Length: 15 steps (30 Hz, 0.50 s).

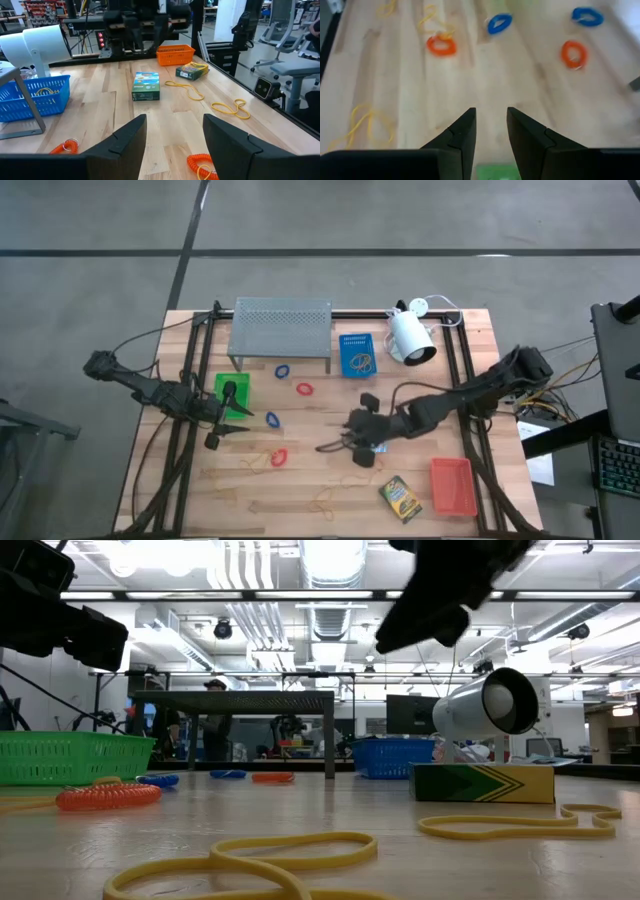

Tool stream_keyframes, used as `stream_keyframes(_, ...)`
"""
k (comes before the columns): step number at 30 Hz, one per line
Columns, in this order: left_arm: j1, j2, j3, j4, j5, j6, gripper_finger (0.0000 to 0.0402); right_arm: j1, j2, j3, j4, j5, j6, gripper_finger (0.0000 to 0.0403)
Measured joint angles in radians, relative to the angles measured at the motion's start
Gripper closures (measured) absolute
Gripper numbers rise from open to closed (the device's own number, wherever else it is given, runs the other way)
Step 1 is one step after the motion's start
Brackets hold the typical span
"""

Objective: Pick & Place Office Desk Supplies
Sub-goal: Put the yellow rubber band into the blue bin

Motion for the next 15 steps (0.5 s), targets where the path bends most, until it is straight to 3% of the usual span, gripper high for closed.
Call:
stream_keyframes(8,0.000,0.000,0.000,0.000,0.000,0.000,0.0201,0.068,0.083,-0.068,0.060,-0.022,0.042,0.0296)
stream_keyframes(15,0.000,0.000,0.000,0.000,0.000,0.000,0.0201,0.137,0.171,-0.018,0.088,-0.033,0.057,0.0296)
